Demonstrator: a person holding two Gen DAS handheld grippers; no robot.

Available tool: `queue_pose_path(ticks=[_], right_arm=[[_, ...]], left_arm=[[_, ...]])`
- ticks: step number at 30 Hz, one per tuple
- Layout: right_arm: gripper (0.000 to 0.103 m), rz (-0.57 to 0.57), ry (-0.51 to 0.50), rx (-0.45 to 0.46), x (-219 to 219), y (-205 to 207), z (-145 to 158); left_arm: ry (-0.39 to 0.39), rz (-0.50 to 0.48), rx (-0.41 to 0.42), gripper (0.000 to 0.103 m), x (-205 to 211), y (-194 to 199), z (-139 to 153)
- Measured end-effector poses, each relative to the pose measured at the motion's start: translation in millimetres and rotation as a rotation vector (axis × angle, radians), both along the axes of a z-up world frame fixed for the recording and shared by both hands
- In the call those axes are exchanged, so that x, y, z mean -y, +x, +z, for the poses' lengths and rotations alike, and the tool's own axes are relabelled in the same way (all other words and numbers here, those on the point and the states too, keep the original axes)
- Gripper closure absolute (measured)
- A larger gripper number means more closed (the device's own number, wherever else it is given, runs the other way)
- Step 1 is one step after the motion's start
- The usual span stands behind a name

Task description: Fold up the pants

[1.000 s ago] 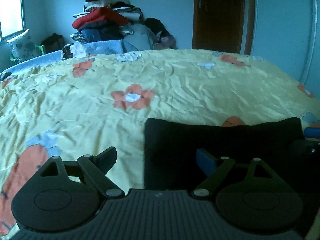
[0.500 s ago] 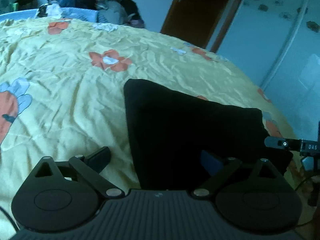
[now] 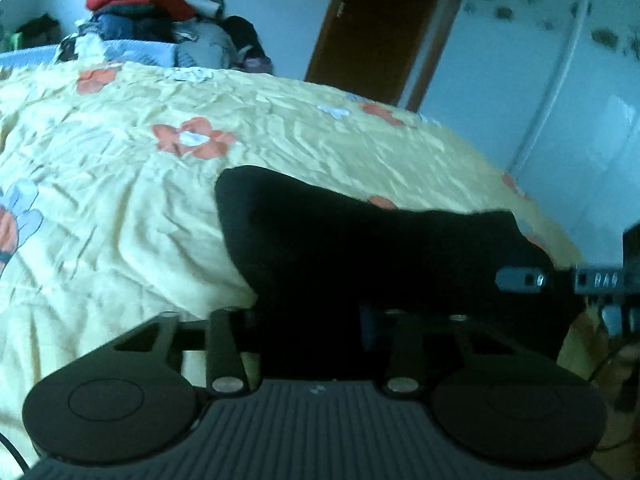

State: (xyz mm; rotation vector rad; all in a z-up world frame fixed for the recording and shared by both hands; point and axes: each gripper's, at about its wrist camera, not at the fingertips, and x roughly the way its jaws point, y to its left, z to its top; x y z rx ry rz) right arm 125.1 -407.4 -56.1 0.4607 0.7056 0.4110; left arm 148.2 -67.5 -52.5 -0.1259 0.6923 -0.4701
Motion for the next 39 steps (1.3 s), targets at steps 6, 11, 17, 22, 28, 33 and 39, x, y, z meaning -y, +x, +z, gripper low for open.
queue_pose_path(ticks=[6,11,17,22,28,33,39], right_arm=[[0.072,0.003,0.085,0.046,-13,-7,19],[0.072,0.049,0.102,0.110,-37,1,43],[0.072,0.072,0.078,0.110,-76,37,44],[0.048,-0.031,-0.319,0.085,-112,53,25],[0.048,-0.121,-0.473,0.266,-115,23,58],[0.045,0.091,-0.474,0.231,-147,42,61],[0.039,0.045,-0.588,0.156,-152,48,39]], left_arm=[[-0.008,0.042,0.091,0.082,-7,-11,19],[0.027,0.081,0.182,0.084,-20,-8,42],[0.102,0.145,0.192,0.081,-48,18,55],[0.183,0.264,0.053,0.056,-70,46,23],[0.211,0.326,0.182,0.041,-65,23,42],[0.157,0.148,0.145,0.018,-35,24,41],[0.252,0.155,0.128,0.019,-25,17,26]])
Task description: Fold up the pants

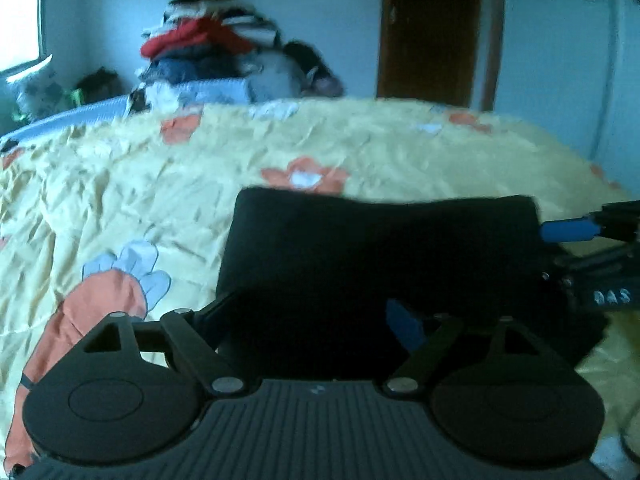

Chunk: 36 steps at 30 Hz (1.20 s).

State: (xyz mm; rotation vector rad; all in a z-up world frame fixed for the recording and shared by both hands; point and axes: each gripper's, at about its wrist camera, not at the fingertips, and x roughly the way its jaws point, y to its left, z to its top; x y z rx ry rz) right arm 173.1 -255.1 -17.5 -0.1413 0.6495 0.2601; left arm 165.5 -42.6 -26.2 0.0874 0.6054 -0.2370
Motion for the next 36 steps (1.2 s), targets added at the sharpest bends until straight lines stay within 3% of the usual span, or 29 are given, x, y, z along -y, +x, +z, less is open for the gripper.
queue_pose_path(ticks=[3,6,8,13,15,17,20,27,31,36], right_arm=[[0.039,0.043,0.037,0.033,0,-18,7],[0.040,0.093,-0.008,0.006,-17,-23,-1],[0.034,0.067,-0.054,0.019,-19,-24,-9],[0.033,-0.021,-0.034,0.048,-14,-34,-1],[0.033,0.026,-0.009,0.052,-21,-43,1],[0.033,0.052,-0.047,0.032,-31,-47,-6],[0.027,0.019,-0.033,0.023,-27,-46,-12],[0.026,-0.021,-0.029,0.032,-26,-62,-5],[0.010,-0.031,-0.007,0.042,-29,-75,1],[0.008,-0.030,0.035,0.033,-31,-87,5]], left_arm=[[-0.023,-0.021,0.005,0.008,3,-7,2],[0.032,0.013,-0.027,0.008,15,-3,-9],[0.052,0.024,-0.010,0.007,19,-7,-14],[0.055,0.061,-0.009,0.002,19,-12,-15],[0.045,0.074,-0.013,0.002,17,-13,-16],[0.041,0.087,-0.015,0.002,17,-15,-15],[0.051,0.091,-0.016,0.002,18,-21,-13],[0.033,0.111,-0.025,0.002,12,-34,-9],[0.019,0.118,-0.033,0.002,10,-40,-7],[0.019,0.123,-0.034,0.002,10,-48,-6]])
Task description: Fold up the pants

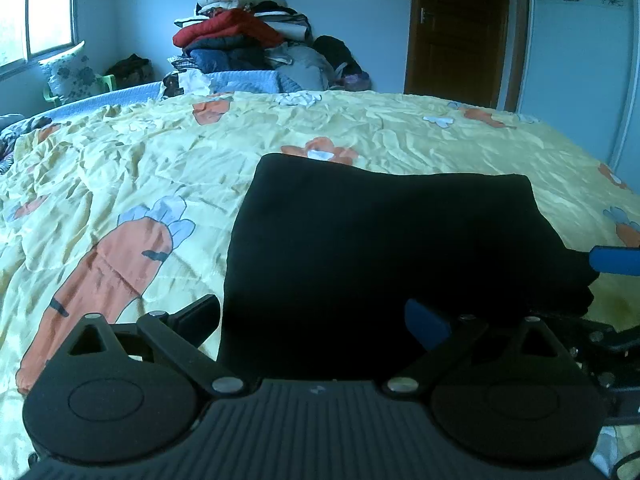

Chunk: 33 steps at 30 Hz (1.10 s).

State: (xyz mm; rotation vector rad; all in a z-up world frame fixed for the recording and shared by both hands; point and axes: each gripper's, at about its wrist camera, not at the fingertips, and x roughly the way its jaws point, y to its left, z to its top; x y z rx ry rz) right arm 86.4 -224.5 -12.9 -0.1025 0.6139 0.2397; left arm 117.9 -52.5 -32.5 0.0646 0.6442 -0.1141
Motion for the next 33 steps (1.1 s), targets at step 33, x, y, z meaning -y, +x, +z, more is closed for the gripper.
queue_pose_path(ticks=[33], right_arm=[[0.000,-0.110,0.043,-0.061,-11,-31,-46]], left_arm=[[0.075,0.067,0.023,0.000,-10,-53,-25]])
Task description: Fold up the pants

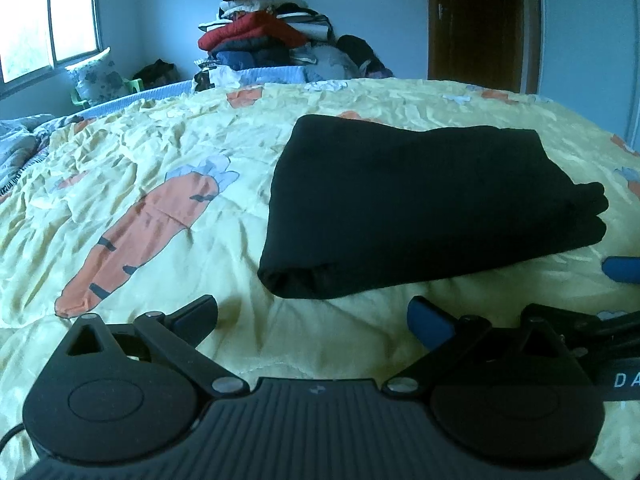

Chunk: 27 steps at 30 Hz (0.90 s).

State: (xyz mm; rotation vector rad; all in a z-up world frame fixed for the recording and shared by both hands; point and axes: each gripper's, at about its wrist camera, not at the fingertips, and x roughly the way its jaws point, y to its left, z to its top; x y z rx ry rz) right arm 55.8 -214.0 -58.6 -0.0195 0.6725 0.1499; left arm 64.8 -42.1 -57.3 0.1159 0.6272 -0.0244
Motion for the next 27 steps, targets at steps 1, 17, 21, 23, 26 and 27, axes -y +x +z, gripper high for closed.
queue_pose_path(ticks=[1,17,21,23,26,27], right_arm=[[0.000,-0.003,-0.006,0.000,-0.6,0.2,-0.3],[0.000,-0.024,-0.014,0.001,-0.8,1.3,-0.9],[0.000,-0.025,-0.014,0.002,-2.4,0.0,-1.1],[0.000,-0.026,-0.014,0.002,-1.7,0.2,-1.1],[0.000,-0.043,-0.018,-0.001,-2.5,0.3,-1.2],[0.000,-0.056,-0.016,-0.003,-2.5,0.6,-1.1]], left_arm=[[0.003,0.000,0.000,0.000,0.4,0.0,-0.3],[-0.067,0.011,-0.024,0.000,-7.4,1.1,-1.9],[-0.075,0.013,-0.027,0.000,-7.9,1.5,-1.8],[-0.078,0.013,-0.027,0.000,-8.4,1.3,-1.6],[-0.078,0.014,-0.028,0.000,-8.7,1.8,-1.5],[-0.078,0.014,-0.028,0.000,-8.7,1.9,-1.5]])
